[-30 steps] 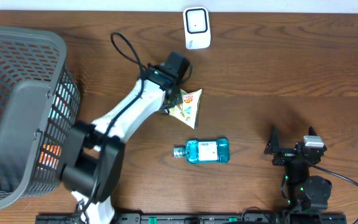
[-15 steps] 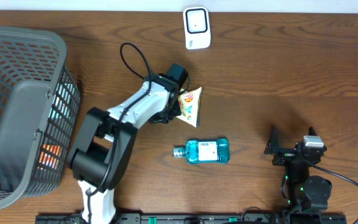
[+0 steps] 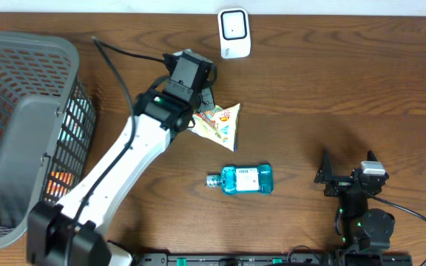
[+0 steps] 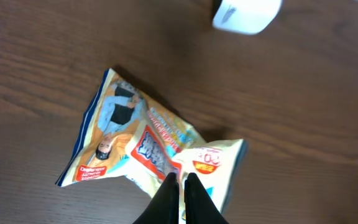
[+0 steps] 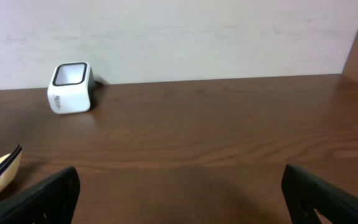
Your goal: Scan the item barcode
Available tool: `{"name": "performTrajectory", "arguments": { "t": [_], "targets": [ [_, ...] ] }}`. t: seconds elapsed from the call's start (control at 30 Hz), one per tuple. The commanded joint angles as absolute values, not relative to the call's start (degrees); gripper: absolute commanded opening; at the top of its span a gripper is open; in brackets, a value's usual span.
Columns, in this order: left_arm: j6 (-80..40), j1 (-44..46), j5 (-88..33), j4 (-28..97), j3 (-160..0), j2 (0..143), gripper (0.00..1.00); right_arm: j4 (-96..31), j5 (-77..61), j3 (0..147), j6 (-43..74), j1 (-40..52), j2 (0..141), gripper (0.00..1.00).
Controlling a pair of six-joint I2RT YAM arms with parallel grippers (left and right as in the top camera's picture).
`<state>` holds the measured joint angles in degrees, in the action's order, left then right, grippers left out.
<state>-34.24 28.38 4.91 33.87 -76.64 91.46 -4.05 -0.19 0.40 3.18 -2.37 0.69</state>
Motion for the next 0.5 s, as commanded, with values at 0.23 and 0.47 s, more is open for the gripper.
{"name": "performTrajectory", "arguments": {
  "t": [0.23,0.47],
  "targets": [
    [-35.86,28.25,6.02,32.27,-76.34,110.02,0.07,-4.27,0.34,0.32,2.48,-2.31,0.38,0.99],
    [-37.52,28.42,-0.05,33.15,-76.34,121.93,0.07,-4.27,0.34,0.32,2.48,-2.31,0.38,0.99]
  ]
}}
